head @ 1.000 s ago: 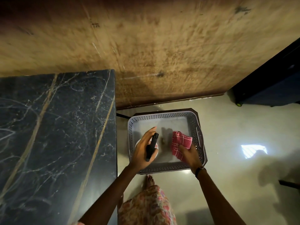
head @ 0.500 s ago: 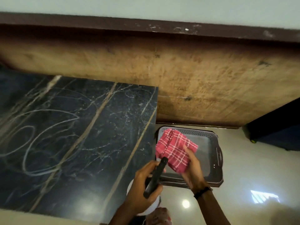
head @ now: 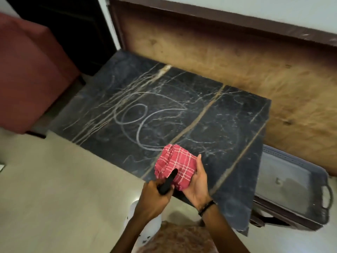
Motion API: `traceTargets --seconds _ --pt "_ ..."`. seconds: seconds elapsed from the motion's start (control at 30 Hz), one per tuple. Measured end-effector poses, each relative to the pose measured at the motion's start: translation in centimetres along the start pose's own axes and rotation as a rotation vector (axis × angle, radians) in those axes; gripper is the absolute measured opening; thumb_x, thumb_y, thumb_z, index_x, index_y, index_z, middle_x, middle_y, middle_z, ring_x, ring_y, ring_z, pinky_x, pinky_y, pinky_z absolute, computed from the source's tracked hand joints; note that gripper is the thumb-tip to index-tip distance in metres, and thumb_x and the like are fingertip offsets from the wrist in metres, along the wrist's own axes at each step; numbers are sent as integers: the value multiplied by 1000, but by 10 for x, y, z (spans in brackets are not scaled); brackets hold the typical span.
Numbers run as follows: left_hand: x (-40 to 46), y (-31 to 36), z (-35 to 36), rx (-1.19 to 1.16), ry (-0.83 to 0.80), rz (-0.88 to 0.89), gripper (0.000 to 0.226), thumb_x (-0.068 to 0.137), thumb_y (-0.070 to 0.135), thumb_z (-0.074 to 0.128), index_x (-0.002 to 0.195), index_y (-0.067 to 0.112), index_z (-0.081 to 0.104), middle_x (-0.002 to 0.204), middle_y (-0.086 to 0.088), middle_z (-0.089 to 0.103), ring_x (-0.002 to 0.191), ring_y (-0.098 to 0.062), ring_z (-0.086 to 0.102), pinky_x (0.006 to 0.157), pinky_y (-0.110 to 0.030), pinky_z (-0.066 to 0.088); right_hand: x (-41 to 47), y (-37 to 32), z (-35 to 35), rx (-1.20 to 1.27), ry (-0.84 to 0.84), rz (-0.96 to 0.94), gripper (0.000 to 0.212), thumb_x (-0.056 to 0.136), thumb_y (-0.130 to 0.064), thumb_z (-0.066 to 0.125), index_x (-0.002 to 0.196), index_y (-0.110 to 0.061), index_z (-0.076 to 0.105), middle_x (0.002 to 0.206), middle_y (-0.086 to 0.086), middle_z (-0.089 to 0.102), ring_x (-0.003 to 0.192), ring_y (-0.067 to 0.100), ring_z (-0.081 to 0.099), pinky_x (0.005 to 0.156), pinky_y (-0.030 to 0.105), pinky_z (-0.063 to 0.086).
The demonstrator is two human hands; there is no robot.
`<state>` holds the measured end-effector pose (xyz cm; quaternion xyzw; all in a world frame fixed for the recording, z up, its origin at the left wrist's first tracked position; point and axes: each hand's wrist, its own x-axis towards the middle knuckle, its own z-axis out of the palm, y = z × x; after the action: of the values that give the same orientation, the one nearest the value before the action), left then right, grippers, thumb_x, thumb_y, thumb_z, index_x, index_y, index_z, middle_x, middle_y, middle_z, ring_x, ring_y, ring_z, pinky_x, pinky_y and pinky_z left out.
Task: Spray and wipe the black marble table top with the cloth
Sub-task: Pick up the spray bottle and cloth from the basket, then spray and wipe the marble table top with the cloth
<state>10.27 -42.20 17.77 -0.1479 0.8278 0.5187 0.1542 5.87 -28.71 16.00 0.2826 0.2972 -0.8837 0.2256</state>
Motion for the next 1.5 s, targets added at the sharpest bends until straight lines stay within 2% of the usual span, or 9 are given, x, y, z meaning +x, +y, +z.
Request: traceTargets --seconds 0.17,0.33,0.57,0.73,0.9,1.07,1.33,1.43,1.5 --pt "-2 -36 -72 -66 -29 -104 28 80 23 71 57 19 56 42 6 47 42 -15 40 49 -31 38 22 60 46 -62 -69 50 74 91 -64 33 135 -7 48 133 19 56 123 35 53 105 53 38" --pt "-5 -55 -113 -47 13 -100 20 81 21 70 69 7 63 48 0 50 42 -16 41 48 -31 38 35 99 76 -114 -84 70 77 88 -67 34 135 -8 49 133 19 56 123 35 53 106 53 37" --pt "2 -69 -148 -58 104 -243 28 79 18 69 56 12 53 45 -1 45 41 -20 41 50 -29 36 49 124 105 -126 -89 100 75 89 -66 34 134 -8 49 131 18 57 121 34 55 105 53 38" --pt "3 -71 -172 -137 17 -193 20 81 16 68 75 -3 64 56 -6 52 34 -7 37 45 -24 34 66 129 125 -141 -104 104 77 87 -67 36 134 -8 49 131 18 57 121 34 55 106 53 38" --pt "22 -72 -189 -120 107 -208 24 82 17 68 60 10 60 52 -2 54 41 -12 43 50 -24 34 92 134 149 -133 -102 126 78 86 -69 35 134 -10 49 130 17 59 119 33 56 97 50 45" --pt "51 -68 -216 -62 175 -232 40 83 14 66 49 24 47 46 4 44 44 -13 42 51 -21 32 125 139 179 -134 -90 156 82 81 -72 40 136 -11 47 133 17 56 123 35 53 107 54 36" --pt "104 -55 -270 -32 83 -133 18 84 23 68 70 23 57 58 11 54 57 -8 51 55 -17 35 166 146 237 -168 -106 164 70 87 -66 34 124 -10 57 125 16 63 113 31 61 93 46 46" --pt "124 -54 -287 -13 145 -125 16 83 28 68 87 12 67 71 -1 65 75 -25 64 56 -19 36 181 152 257 -196 -117 181 74 89 -66 33 126 -6 57 127 19 60 116 32 59 96 45 45" --pt "135 -57 -297 11 175 -139 18 83 29 68 92 13 68 74 1 65 82 -28 65 60 -22 40 188 155 267 -206 -118 192 75 90 -65 32 127 -5 56 127 20 60 117 33 58 98 46 44"
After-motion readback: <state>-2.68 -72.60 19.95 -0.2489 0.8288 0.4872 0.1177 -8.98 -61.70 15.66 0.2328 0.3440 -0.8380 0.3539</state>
